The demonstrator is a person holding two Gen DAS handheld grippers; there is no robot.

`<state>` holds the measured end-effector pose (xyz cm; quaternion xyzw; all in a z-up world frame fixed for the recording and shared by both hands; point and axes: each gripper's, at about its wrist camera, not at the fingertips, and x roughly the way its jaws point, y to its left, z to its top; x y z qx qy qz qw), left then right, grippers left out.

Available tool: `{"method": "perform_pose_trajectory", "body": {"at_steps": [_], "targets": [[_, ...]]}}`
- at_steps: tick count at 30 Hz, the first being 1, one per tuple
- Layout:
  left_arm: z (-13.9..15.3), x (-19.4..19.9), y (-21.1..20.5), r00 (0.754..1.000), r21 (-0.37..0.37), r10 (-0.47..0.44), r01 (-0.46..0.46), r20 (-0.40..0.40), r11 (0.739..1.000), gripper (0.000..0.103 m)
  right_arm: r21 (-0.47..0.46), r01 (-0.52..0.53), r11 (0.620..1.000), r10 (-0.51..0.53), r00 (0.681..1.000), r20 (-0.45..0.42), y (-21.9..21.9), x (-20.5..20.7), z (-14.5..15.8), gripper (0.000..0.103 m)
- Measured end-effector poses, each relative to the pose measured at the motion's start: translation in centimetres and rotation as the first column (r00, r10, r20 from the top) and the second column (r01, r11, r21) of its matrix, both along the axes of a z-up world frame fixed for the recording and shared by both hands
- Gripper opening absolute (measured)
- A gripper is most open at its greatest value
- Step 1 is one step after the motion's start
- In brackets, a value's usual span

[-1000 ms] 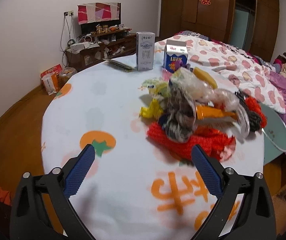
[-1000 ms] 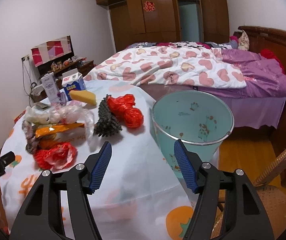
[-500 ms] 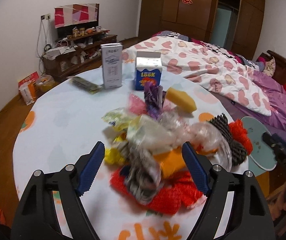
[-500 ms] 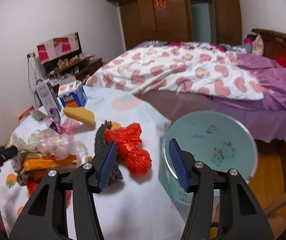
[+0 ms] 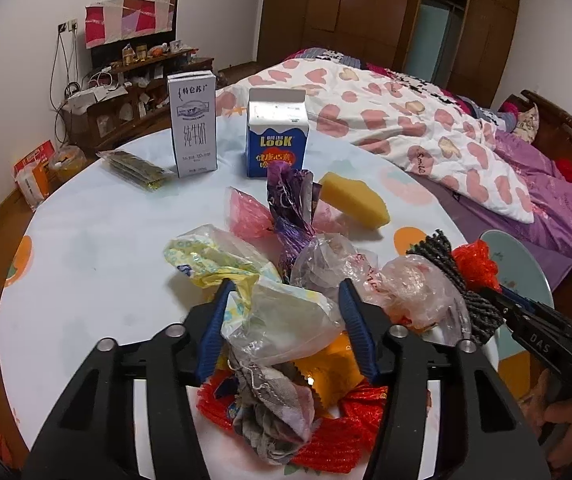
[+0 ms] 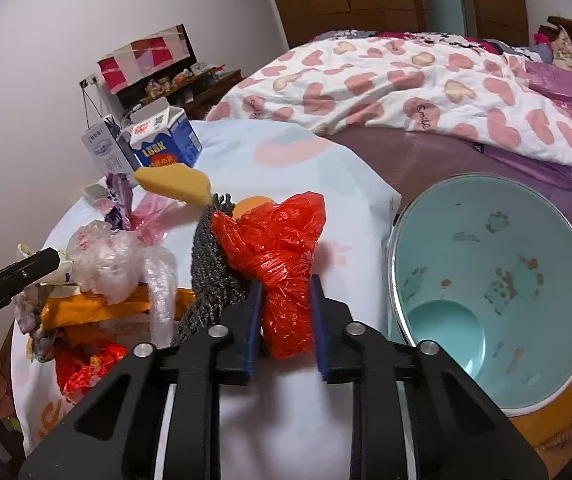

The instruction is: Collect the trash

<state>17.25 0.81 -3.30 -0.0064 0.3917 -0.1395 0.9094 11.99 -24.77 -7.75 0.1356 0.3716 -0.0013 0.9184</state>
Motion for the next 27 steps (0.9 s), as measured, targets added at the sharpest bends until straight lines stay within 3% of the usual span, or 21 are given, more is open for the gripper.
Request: {"method": "perform_pose_trajectory", "body": {"at_steps": [5,13,27], "targets": [[2.3,-1.2,1.2,0.997,-0.014,0.018,-0.017,0.079,1.0,0.049,-0.02,0.014,1.0,-0.013,0.997,0.082,0.5,-1.7,2.2,0.017],[6.5,-4.1,2.6,0.971,-0.04,0.065,-0.058,0.229,0.998,0.048,-0.046,0.066,0.997,-0.055,0.978,0.202,0.4,-4.9,5.6,0.017],[5.2,-5.4,-7.2,0.969,-0.065,-0.159,0.174,0.19,0.983,0.049,-0.086,0.208,0.974,-0.185,0.958,0.22,-5.2,-8.2,6.8,0.017]]}}
